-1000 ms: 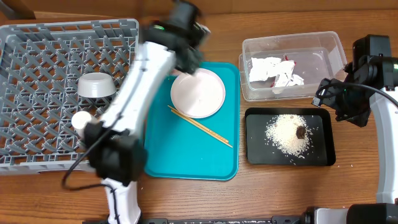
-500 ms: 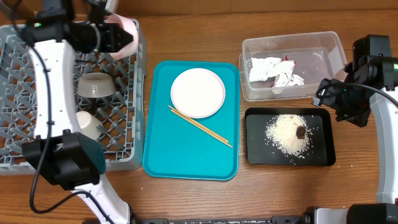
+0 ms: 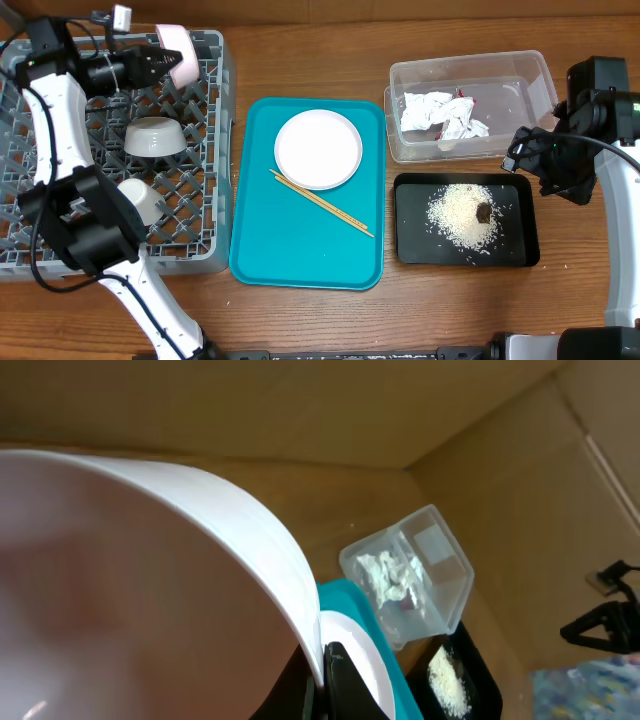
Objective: Sort waste into correct bins and load items into the dishwasher
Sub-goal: 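Carry the pink bowl into the dish rack and release it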
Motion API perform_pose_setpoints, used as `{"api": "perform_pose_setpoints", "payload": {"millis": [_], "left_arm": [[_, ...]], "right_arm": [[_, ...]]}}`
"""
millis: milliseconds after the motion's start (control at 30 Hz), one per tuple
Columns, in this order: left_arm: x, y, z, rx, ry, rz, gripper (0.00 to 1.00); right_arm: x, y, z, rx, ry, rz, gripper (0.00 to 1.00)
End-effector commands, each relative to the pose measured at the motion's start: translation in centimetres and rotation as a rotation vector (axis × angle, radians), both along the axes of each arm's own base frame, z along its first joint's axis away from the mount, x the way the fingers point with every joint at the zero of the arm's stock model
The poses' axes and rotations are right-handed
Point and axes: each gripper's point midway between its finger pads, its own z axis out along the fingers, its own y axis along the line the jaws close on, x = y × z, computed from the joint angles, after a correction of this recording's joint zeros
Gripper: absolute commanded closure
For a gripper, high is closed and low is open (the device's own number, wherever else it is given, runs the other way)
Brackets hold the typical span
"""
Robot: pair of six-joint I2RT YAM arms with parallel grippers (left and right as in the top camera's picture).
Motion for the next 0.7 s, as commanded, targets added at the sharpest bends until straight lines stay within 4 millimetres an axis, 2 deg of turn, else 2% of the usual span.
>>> {"api": "perform_pose_setpoints", "payload": {"millis": [0,167,333,467,567,667], "left_arm": [[0.1,0.0,0.2,-0.108,-0.071,-0.059,0.96],[0.4,1.4,-1.8,-0.111,-0.037,-0.030,0.96],[0.3,3.7,-3.9,-0.040,0.041,0.050,0.96],[-0.2,5.1,-5.2,-0.003,0.109,0.098,0.91],[-0.6,6.1,-6.0,0.026,0.153,0.130,0.80],[-1.0,6.9,-6.3,0.027,0.182,0.151,0.61]], "right_arm": [[0.3,-0.1,1.0,-0.004,-0.037,0.000,0.15],[0.3,-0.1,1.0,-0.004,-0.038,-0.001,0.15],[0.3,-0.1,1.0,-0.004,-0.037,-0.001,0.15],[0.3,-0.1,1.0,-0.004,-0.037,-0.001,0.15],[0.2,-0.1,1.0,-0.003,-0.034,-0.001,0.15],[0.1,-0.1,1.0,-0.003,-0.030,-0.001,0.15]]}}
